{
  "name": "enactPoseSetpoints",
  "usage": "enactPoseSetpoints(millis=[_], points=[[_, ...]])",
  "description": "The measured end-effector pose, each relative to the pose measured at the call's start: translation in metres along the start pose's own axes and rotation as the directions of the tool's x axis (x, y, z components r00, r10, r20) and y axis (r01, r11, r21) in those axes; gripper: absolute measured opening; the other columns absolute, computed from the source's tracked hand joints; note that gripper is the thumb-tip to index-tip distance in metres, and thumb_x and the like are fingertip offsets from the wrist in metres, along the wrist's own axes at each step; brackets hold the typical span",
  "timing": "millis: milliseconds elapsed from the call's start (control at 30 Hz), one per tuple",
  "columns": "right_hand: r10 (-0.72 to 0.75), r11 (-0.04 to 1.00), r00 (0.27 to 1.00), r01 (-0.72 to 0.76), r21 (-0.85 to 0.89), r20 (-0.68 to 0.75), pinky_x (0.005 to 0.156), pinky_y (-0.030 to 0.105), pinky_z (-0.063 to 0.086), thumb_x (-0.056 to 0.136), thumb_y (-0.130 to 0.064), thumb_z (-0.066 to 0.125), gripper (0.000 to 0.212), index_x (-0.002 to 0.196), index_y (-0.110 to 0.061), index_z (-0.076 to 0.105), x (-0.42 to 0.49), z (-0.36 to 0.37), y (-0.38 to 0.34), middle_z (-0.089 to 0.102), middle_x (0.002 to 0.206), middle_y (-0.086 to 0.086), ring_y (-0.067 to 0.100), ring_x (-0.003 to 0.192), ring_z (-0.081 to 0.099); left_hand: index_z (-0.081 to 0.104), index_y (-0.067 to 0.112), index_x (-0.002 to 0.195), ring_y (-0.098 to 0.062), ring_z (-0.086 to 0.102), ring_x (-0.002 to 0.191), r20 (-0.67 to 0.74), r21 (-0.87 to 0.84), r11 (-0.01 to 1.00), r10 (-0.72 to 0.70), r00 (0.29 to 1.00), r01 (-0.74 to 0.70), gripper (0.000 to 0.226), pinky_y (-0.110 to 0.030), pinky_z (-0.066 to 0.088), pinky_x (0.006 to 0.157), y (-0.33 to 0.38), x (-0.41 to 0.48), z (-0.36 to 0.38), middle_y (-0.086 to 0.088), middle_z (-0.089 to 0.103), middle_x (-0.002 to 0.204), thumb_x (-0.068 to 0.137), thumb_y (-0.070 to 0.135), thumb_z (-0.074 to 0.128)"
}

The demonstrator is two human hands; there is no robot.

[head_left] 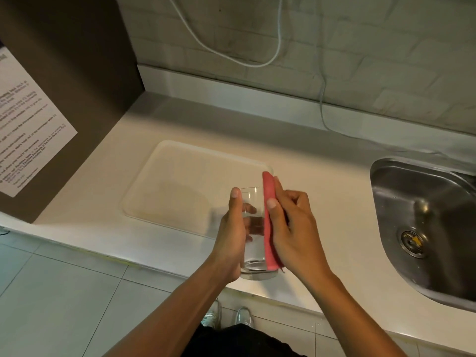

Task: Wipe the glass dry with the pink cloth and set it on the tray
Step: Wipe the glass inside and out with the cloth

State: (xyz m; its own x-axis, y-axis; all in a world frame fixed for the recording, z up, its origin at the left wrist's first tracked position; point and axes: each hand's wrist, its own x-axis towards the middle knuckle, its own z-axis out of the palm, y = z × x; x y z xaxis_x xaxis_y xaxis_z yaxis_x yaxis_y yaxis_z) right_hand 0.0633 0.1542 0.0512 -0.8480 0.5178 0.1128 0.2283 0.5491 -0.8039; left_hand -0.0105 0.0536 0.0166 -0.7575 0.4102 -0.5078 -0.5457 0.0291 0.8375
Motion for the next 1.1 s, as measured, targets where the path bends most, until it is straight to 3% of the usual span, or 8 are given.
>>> enactPoseSetpoints(millis=[67,167,367,533,667,867,1000,1100], points=[[-0.105,0.993,0.994,0.104,-0.064,-0.006,0.092,0.002,0.033,0.105,-0.036,0.042,0.047,0.152,-0.039,0.038,0.002,0.005,-0.011,0.039,0.123,-0.005,0.01,0.113,0.044,0.08,0.017,0.114,-0.028,0.081,0.103,0.042,-0.077,0.996,-0.042,0.998,0.045,0.09,-0.045,0.061,0.092,0.005,0.002,0.002,-0.016,0.084,0.108,0.093,0.086,0.027],[-0.267,0.946,0.962,0.273,-0.174,0.055,0.099,0.005,0.029,0.105,-0.036,0.045,0.049,0.152,-0.043,0.036,-0.022,0.01,-0.005,0.036,0.132,-0.007,0.008,0.121,0.035,0.086,0.018,0.106,-0.03,0.081,0.105,0.072,-0.158,0.985,-0.055,0.996,0.065,0.092,-0.041,0.064,0.088,0.016,0.008,-0.004,-0.02,0.084,0.109,0.094,0.086,0.025],[-0.035,0.999,0.999,0.035,-0.004,0.022,0.087,0.006,0.04,0.105,-0.043,0.039,0.046,0.15,-0.047,0.035,0.003,0.005,0.002,0.038,0.115,-0.01,0.006,0.111,0.049,0.074,0.013,0.116,-0.034,0.081,0.101,0.047,-0.09,0.987,-0.13,0.99,0.133,0.086,-0.047,0.065,0.086,0.007,0.005,0.0,-0.02,0.084,0.102,0.096,0.083,0.029],[-0.208,0.974,0.974,0.215,-0.069,0.09,0.097,0.003,0.033,0.104,-0.044,0.04,0.048,0.151,-0.051,0.03,-0.016,0.007,0.005,0.031,0.124,-0.02,-0.001,0.122,0.036,0.083,0.02,0.11,-0.032,0.078,0.113,0.066,-0.152,0.982,-0.102,0.993,0.111,0.086,-0.049,0.058,0.101,0.009,0.01,-0.008,-0.017,0.084,0.111,0.098,0.082,0.025],[-0.02,0.999,0.999,0.019,0.028,0.048,0.084,0.006,0.042,0.105,-0.042,0.041,0.045,0.151,-0.043,0.039,-0.003,0.001,0.009,0.042,0.115,-0.014,0.0,0.107,0.053,0.069,0.006,0.126,-0.047,0.074,0.114,0.045,-0.133,0.981,-0.139,0.989,0.143,0.09,-0.063,0.052,0.109,0.005,0.006,-0.002,-0.031,0.077,0.116,0.097,0.082,0.03],[-0.211,0.973,0.974,0.216,-0.074,0.077,0.098,0.005,0.034,0.104,-0.045,0.039,0.047,0.15,-0.053,0.031,-0.023,0.007,0.005,0.032,0.127,-0.019,-0.001,0.124,0.036,0.074,0.015,0.122,-0.036,0.078,0.112,0.096,-0.213,0.968,-0.115,0.989,0.133,0.086,-0.051,0.061,0.098,0.016,0.015,-0.008,-0.022,0.082,0.113,0.096,0.084,0.029],[-0.058,0.998,0.998,0.057,0.014,0.036,0.084,0.007,0.043,0.106,-0.042,0.04,0.044,0.15,-0.046,0.038,-0.004,0.0,0.008,0.041,0.116,-0.011,0.0,0.108,0.051,0.067,0.006,0.123,-0.037,0.075,0.107,0.087,-0.139,0.978,-0.146,0.985,0.157,0.088,-0.062,0.055,0.106,0.013,0.01,-0.001,-0.033,0.076,0.118,0.095,0.083,0.033],[-0.092,0.996,0.995,0.092,-0.007,-0.026,0.092,0.011,0.042,0.106,-0.037,0.042,0.043,0.147,-0.051,0.036,0.008,0.003,-0.005,0.038,0.117,-0.011,0.009,0.113,0.048,0.076,0.012,0.12,-0.04,0.074,0.118,0.096,-0.177,0.972,-0.141,0.985,0.156,0.084,-0.057,0.055,0.107,0.011,0.009,0.002,-0.029,0.077,0.121,0.097,0.081,0.034]])
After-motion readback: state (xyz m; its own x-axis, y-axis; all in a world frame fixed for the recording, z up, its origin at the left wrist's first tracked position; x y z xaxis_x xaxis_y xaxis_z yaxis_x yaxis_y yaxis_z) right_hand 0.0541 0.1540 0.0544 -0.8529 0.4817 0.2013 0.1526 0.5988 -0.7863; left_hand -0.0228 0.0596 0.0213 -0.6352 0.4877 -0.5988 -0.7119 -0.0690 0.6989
